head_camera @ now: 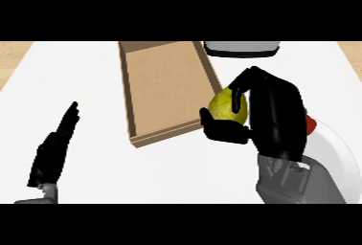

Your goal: Pick the pear from the plate and place it in the cardboard box

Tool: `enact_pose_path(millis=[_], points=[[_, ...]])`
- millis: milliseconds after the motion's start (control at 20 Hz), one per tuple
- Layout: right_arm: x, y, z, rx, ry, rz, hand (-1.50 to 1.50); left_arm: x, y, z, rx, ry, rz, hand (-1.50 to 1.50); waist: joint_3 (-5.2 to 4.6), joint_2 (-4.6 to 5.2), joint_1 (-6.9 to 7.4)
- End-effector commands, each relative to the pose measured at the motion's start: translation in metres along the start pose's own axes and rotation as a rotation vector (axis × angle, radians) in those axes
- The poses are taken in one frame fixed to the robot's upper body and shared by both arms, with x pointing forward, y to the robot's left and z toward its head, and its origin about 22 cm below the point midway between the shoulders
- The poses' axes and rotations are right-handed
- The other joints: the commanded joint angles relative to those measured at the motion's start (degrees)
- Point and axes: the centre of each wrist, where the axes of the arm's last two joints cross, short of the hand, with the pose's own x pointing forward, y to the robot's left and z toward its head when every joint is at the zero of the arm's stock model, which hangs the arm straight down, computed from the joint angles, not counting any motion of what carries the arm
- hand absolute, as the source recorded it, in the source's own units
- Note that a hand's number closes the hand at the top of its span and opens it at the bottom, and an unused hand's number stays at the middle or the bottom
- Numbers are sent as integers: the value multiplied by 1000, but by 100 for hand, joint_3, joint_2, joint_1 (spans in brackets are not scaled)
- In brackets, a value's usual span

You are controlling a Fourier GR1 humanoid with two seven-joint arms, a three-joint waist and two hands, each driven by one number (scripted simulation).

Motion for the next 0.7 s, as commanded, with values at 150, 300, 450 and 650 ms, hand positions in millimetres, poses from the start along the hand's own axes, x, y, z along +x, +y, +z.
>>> enact_pose_path(millis=[150,300,450,650], points=[[73,-11,-36,1,-55,-70,150,-4,-2,4,-11,15,19,0,-3,4,8],[85,19,-54,13,-35,-49,150,-6,7,2,6,-12,4,0,-3,13,46],[90,29,-82,23,-5,-49,150,4,-10,-16,-18,-2,9,0,-3,27,34],[93,48,-115,71,8,-25,150,-1,-2,-4,-21,-12,-15,0,-4,49,133]])
